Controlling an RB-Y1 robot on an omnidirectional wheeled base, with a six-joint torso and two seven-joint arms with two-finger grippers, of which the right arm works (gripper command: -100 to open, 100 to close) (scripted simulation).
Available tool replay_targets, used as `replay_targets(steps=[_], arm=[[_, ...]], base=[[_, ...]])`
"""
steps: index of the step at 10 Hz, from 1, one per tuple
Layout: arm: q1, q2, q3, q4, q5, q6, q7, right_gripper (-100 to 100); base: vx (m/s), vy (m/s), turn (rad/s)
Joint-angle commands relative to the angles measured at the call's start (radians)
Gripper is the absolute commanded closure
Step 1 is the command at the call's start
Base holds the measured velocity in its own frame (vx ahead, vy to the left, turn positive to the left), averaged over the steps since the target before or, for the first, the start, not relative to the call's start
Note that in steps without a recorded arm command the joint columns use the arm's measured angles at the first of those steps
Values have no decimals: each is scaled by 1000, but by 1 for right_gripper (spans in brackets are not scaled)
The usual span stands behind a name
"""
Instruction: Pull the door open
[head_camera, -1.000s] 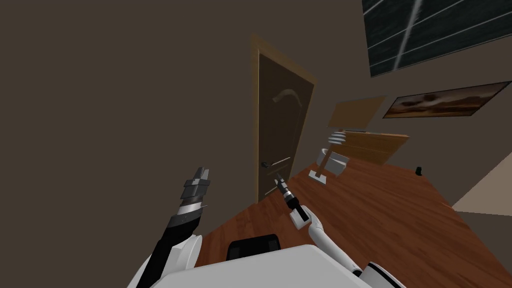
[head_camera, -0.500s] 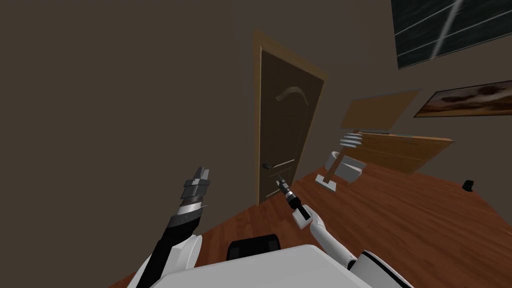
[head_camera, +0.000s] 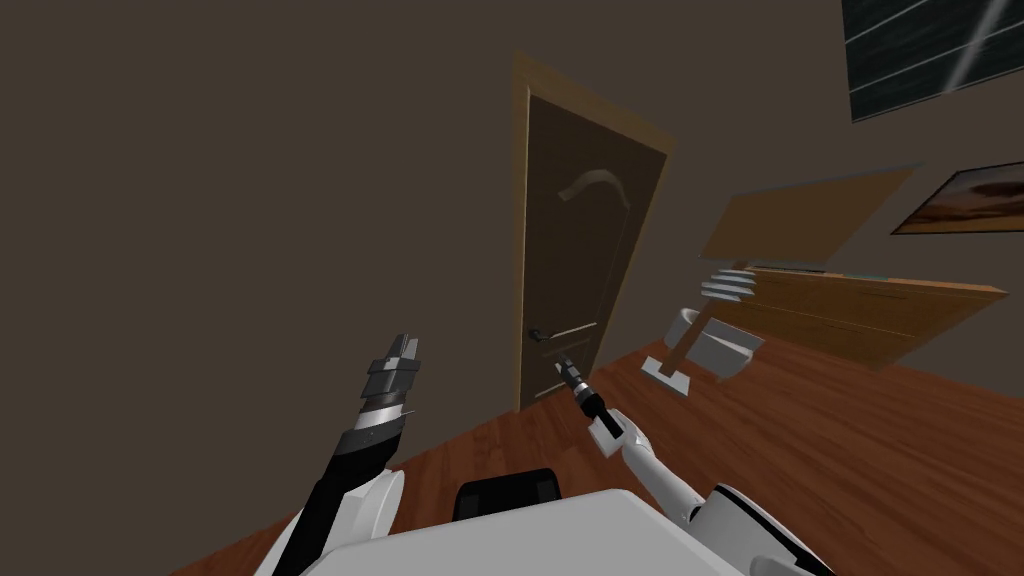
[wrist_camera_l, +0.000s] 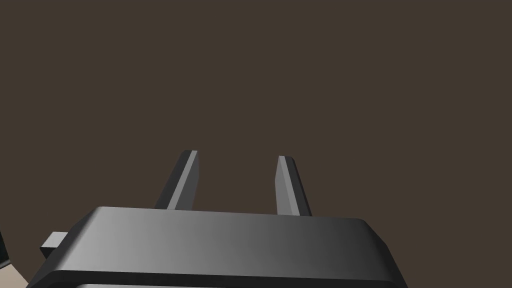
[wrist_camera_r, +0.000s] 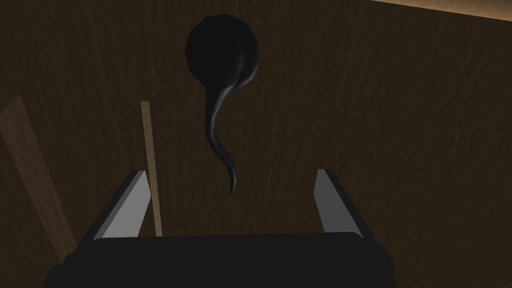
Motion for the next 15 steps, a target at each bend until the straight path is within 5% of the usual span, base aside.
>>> replay_targets(steps=[1, 3, 15], arm=[[-13, -8, 5, 31, 1, -6, -6, -100], [-13, -8, 5, 32, 1, -4, -5, -100], [-55, 19, -222, 165, -107, 14, 131, -100]], base=[[30, -72, 83], [22, -53, 54], [-2, -30, 252]])
